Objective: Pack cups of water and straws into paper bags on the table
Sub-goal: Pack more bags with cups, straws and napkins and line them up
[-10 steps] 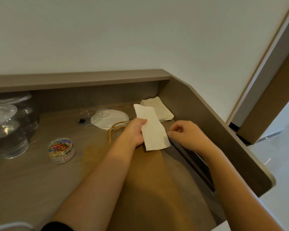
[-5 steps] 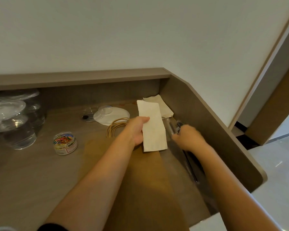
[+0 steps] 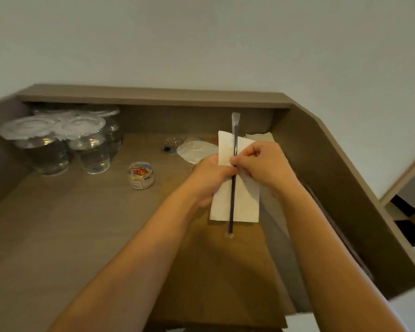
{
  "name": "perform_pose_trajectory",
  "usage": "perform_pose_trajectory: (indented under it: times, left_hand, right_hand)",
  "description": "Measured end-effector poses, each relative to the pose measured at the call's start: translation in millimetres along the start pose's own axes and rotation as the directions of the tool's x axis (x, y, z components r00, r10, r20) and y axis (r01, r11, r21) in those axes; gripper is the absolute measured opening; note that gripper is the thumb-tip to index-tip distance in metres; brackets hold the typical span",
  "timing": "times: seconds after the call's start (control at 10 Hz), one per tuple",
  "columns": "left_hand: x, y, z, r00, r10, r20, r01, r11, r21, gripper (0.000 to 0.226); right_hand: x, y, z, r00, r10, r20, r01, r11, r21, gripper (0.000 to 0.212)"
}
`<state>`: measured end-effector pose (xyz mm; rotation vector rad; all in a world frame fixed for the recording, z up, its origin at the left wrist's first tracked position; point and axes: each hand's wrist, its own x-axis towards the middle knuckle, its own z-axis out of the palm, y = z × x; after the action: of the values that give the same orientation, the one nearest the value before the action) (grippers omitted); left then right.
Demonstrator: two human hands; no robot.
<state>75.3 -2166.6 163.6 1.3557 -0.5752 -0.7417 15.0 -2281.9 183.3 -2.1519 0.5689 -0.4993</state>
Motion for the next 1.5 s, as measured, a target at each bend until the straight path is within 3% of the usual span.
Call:
perform_pose_trajectory:
  times: [0.1, 0.2, 0.3, 0.5, 0.7, 0.8, 0.9, 1.0, 1.2, 1.3, 1.4, 1.5]
  left_hand:
    - [-30.2, 8.8, -28.4, 1.000, 0.003, -0.015, -0.004, 1.000, -0.015, 0.021]
    - [-70.5, 12.7, -63.5, 0.999, 0.011, -0.051, -0.009, 0.999, 0.034, 0.022]
    - [-125.9, 9.8, -101.4, 0.997, 0.026, -0.070, -0.018, 0.993, 0.114, 0.021]
    - [-254.2, -14.6, -184.5, 0.988, -0.046, -0.145, 0.070, 0.983, 0.168, 0.018]
    - [-354.8, -35.2, -252.5, 0.949, -0.068, -0.308, 0.145, 0.961, 0.237, 0.010]
    - [-389.7, -47.5, -283.0, 0.919, -0.078, -0.388, 0.218, 0.918, 0.330, 0.010]
    - [-416.9, -68.7, -316.7, 0.880, -0.134, -0.456, 0.373, 0.789, 0.489, 0.023]
    - [-438.2, -96.8, -353.8, 0.828, -0.159, -0.538, 0.467, 0.726, 0.505, 0.020]
    - [-458.7, -124.4, -433.8, 0.671, -0.061, -0.739, 0.514, 0.757, 0.403, 0.025]
    - [-445.5, -130.3, -486.8, 0.635, -0.005, -0.773, 0.563, 0.689, 0.457, 0.031]
    - [-429.4, -126.8, -520.9, 0.620, -0.023, -0.784, 0.617, 0.631, 0.470, 0.021]
    - [-412.7, -127.7, -551.4, 0.667, -0.066, -0.742, 0.645, 0.549, 0.531, 0.024]
  right_hand:
    - [-7.2, -23.4, 19.3, 0.997, -0.067, -0.026, 0.065, 0.996, -0.054, 0.061]
    - [-25.2, -51.8, 43.4, 0.990, -0.099, 0.096, 0.093, 0.993, 0.070, 0.062]
    - [-57.1, -79.8, 73.9, 0.964, -0.196, 0.179, 0.178, 0.978, 0.111, 0.019]
    - [-151.3, -141.8, 163.2, 0.865, -0.282, 0.415, 0.236, 0.958, 0.160, 0.006]
    - [-229.2, -188.5, 248.8, 0.803, -0.318, 0.503, 0.271, 0.948, 0.167, 0.009]
    - [-251.8, -204.3, 289.9, 0.759, -0.336, 0.558, 0.352, 0.932, 0.083, 0.010]
    - [-265.5, -209.5, 336.1, 0.742, -0.349, 0.572, 0.430, 0.903, -0.007, 0.009]
    - [-271.4, -208.4, 382.0, 0.751, -0.339, 0.567, 0.434, 0.900, -0.036, 0.013]
    - [-265.2, -216.2, 454.4, 0.823, -0.413, 0.391, 0.423, 0.904, 0.064, 0.012]
    - [-252.4, -222.2, 491.4, 0.861, -0.376, 0.341, 0.371, 0.925, 0.082, 0.013]
    - [-226.3, -229.2, 525.7, 0.864, -0.289, 0.413, 0.290, 0.955, 0.062, 0.011]
    - [-202.8, -228.6, 553.3, 0.841, -0.254, 0.477, 0.254, 0.965, 0.066, 0.011]
